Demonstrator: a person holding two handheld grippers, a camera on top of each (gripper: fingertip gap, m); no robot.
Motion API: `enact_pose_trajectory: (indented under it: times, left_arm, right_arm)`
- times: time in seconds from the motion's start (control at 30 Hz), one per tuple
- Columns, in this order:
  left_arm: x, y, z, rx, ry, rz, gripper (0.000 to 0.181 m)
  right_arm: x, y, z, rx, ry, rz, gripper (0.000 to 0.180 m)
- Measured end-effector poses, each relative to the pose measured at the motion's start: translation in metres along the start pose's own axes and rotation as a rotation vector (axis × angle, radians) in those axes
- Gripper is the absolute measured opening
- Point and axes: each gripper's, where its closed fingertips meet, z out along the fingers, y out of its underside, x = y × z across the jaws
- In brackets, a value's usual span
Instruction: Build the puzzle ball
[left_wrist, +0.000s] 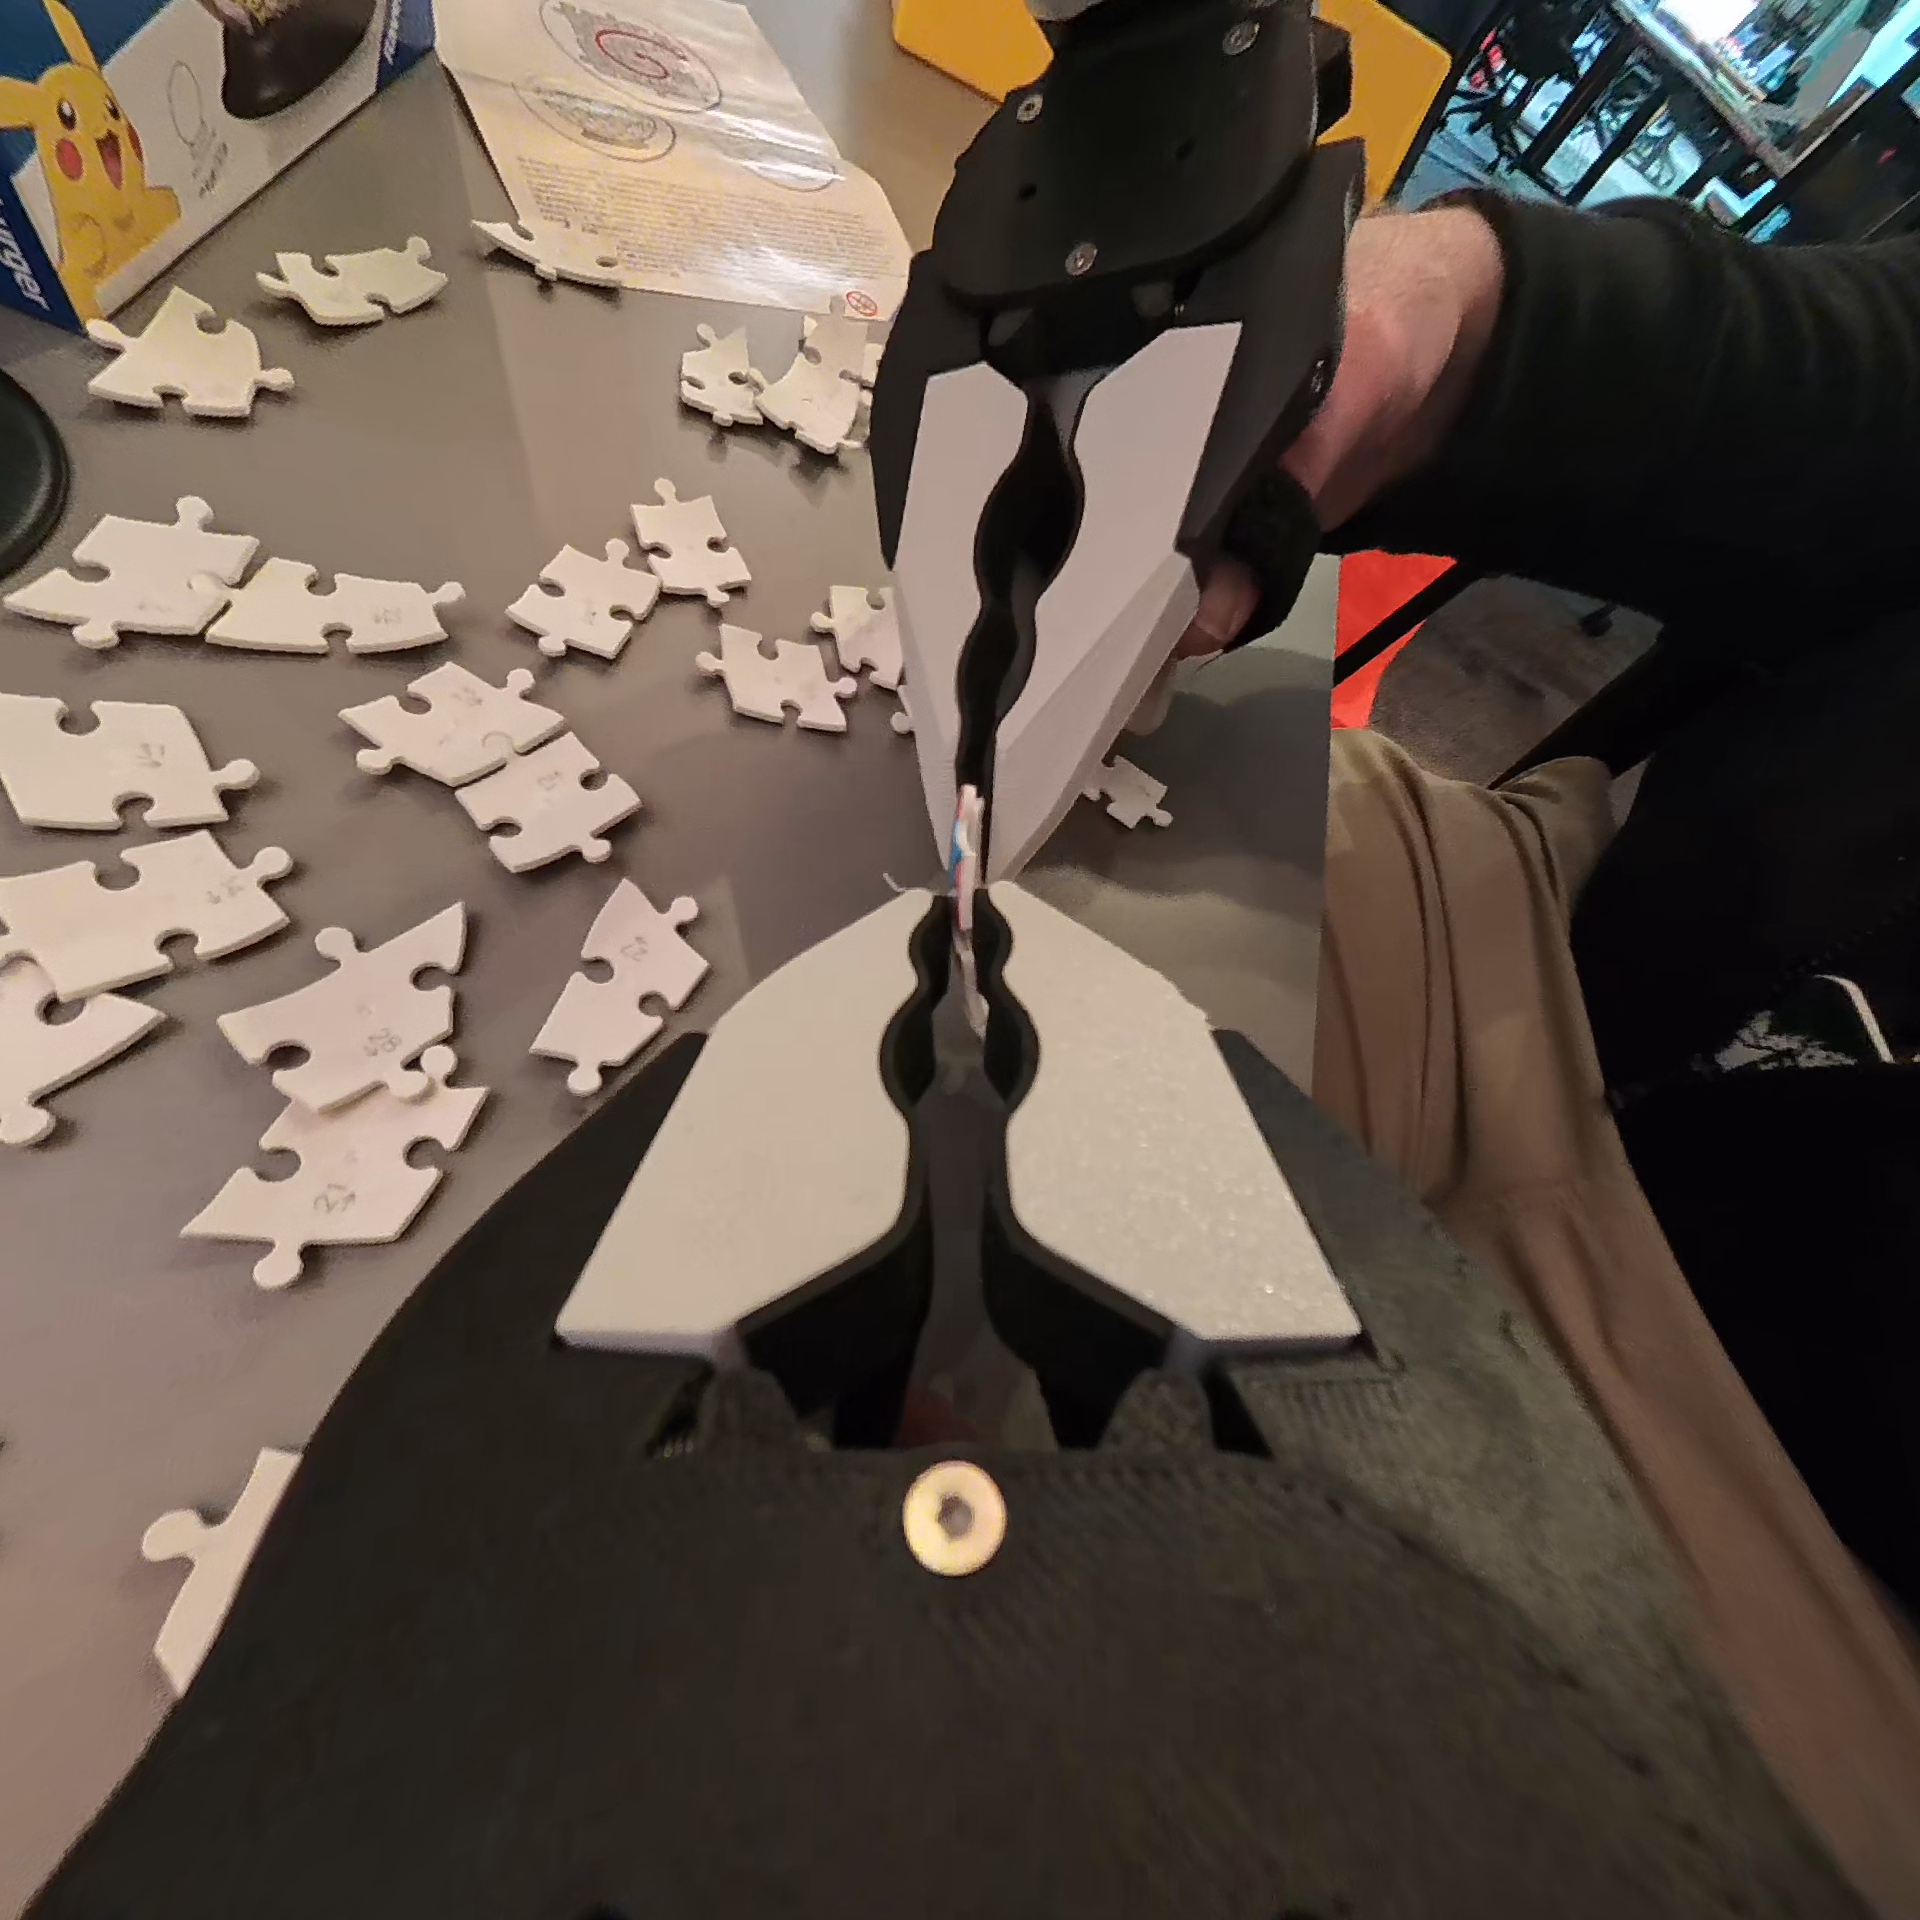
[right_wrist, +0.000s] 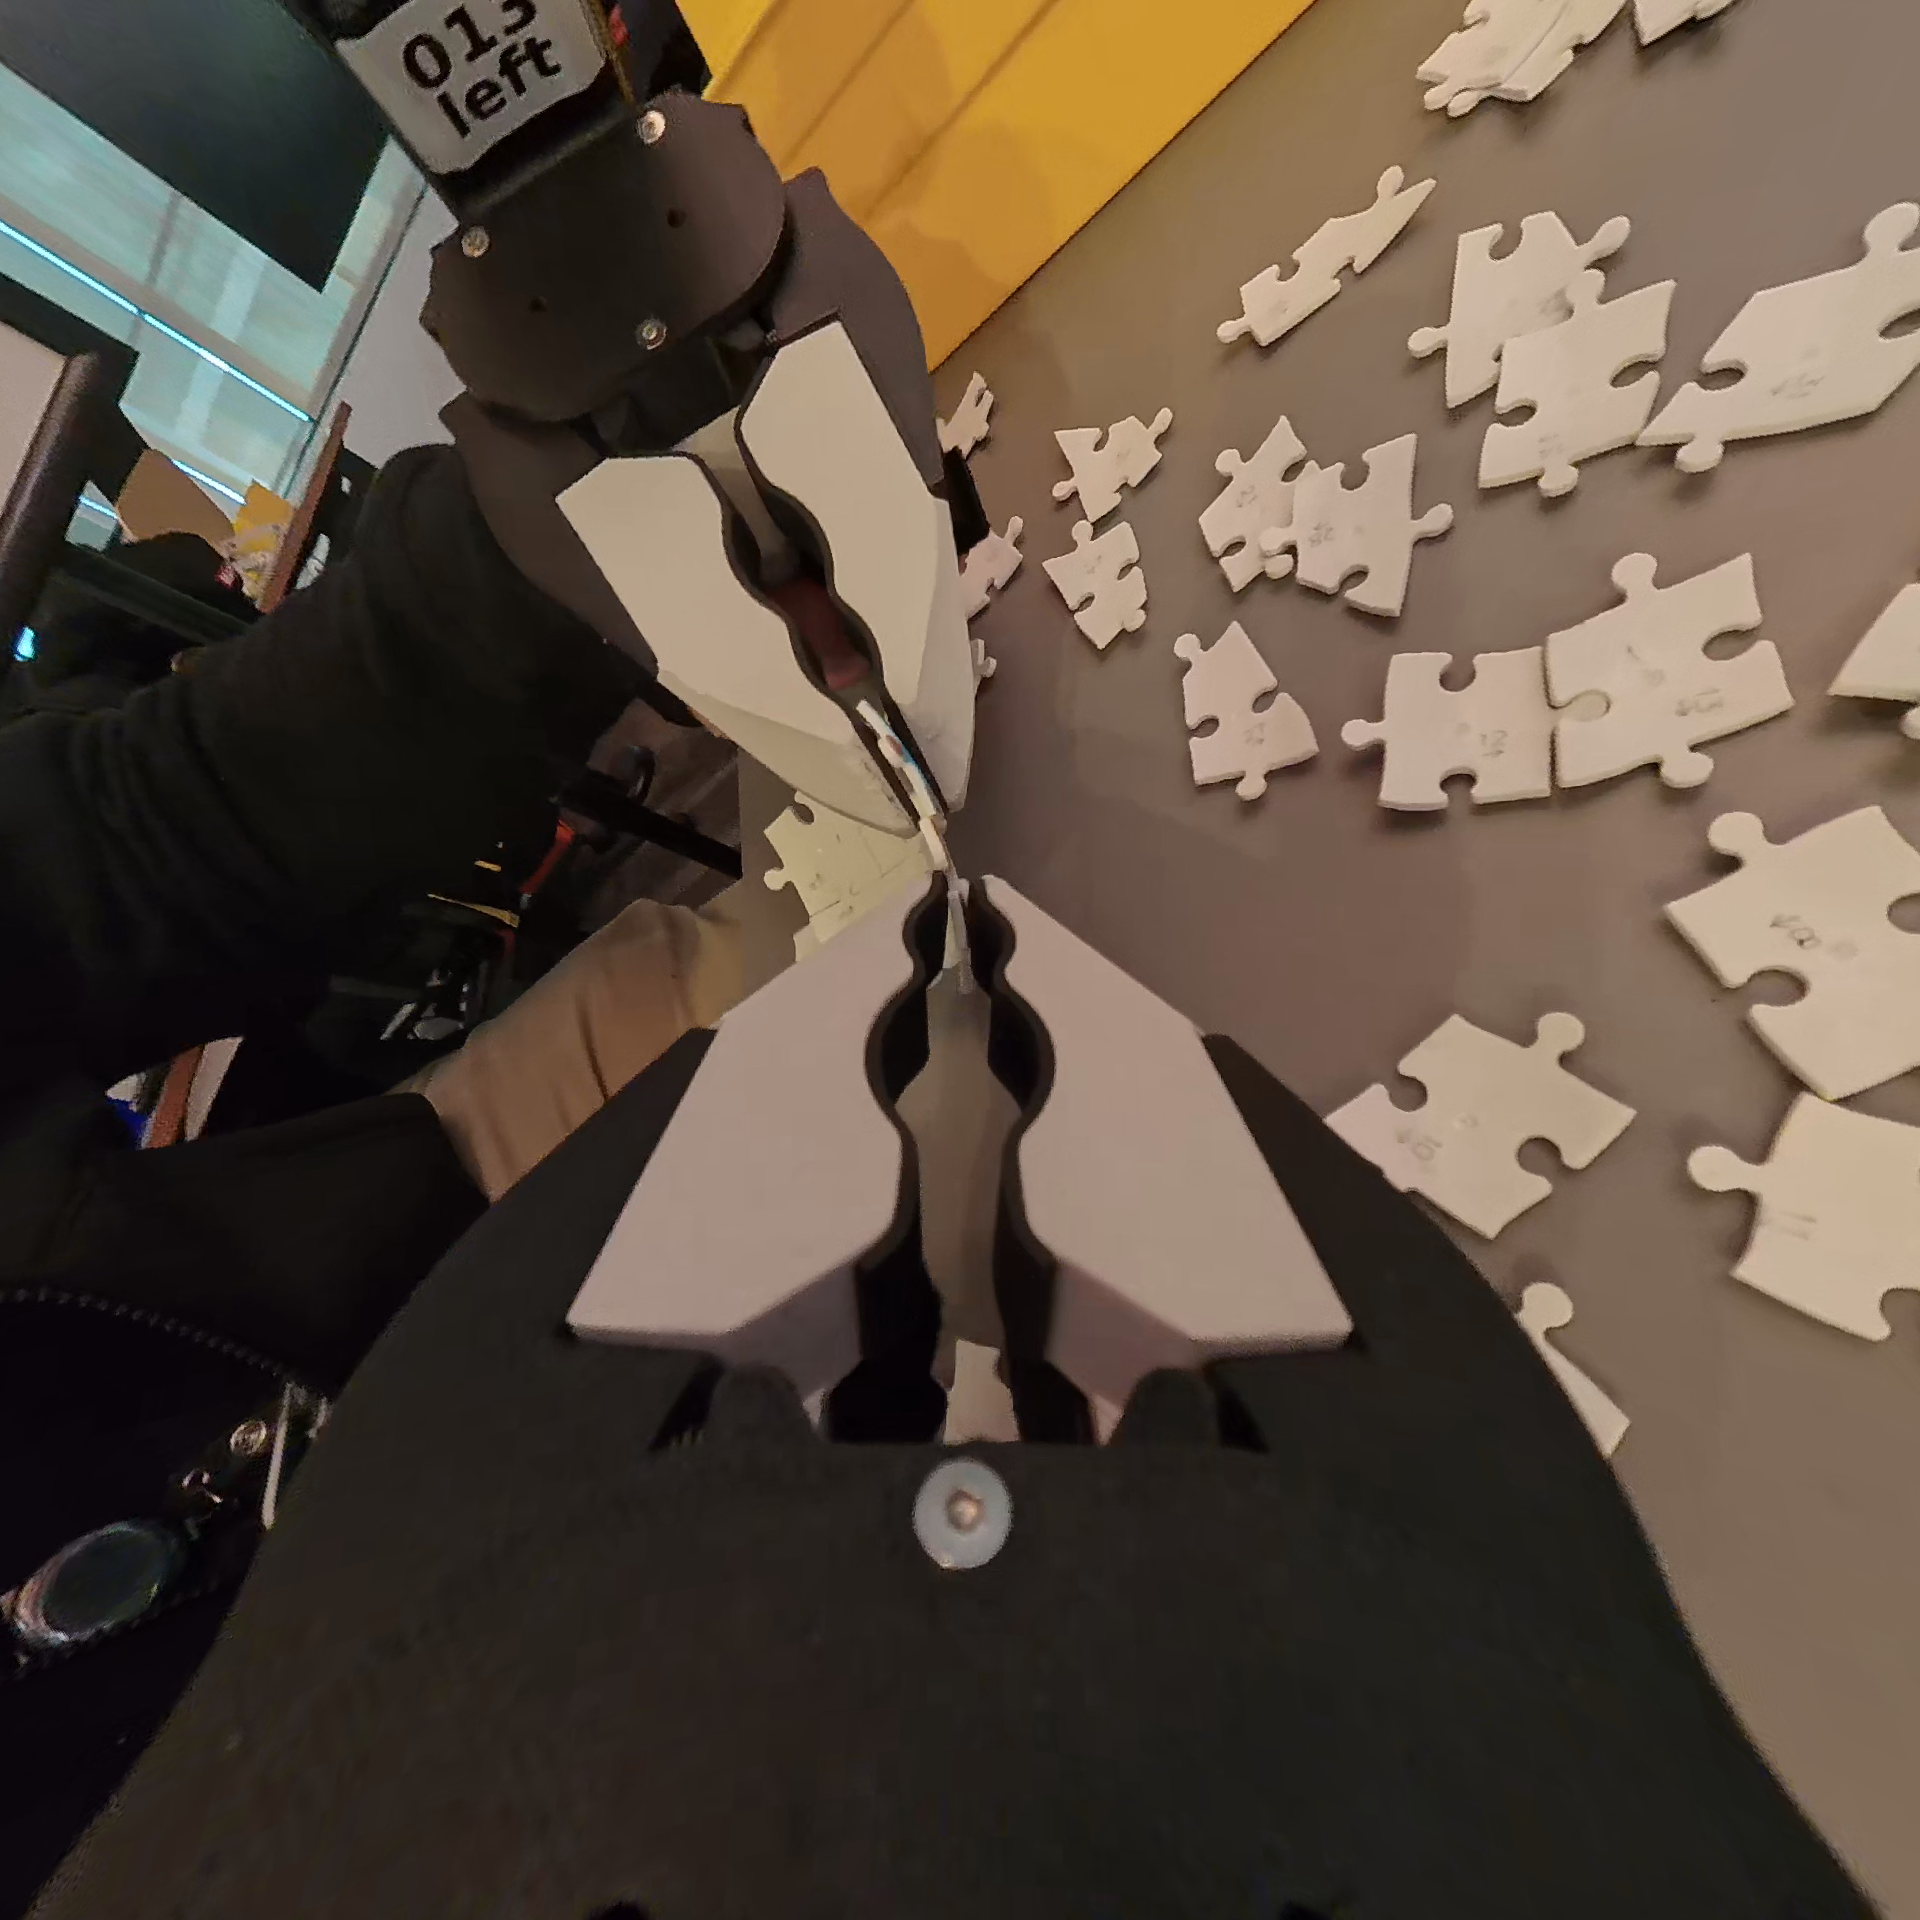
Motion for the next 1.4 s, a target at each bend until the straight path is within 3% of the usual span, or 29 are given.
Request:
enact_pose_trajectory:
  times: [0.27, 0.57, 1.03, 1.4]
  left_arm:
    - [-0.001, -0.004, 0.001, 0.004, -0.018, -0.007, 0.004]
    - [0.002, -0.008, 0.003, 0.018, -0.005, -0.013, 0.004]
    - [0.001, -0.016, -0.004, 0.105, 0.041, -0.115, 0.004]
    - [0.006, -0.004, 0.005, 0.017, 0.055, -0.108, 0.005]
  right_arm:
    - [0.009, -0.003, -0.004, -0.002, 0.090, -0.072, 0.019]
    - [-0.001, 0.003, -0.004, -0.028, 0.006, -0.072, 0.001]
    - [-0.007, -0.007, -0.007, 0.050, -0.048, -0.046, 0.000]
    - [-0.006, -0.002, -0.010, 0.003, -0.035, -0.083, 0.000]
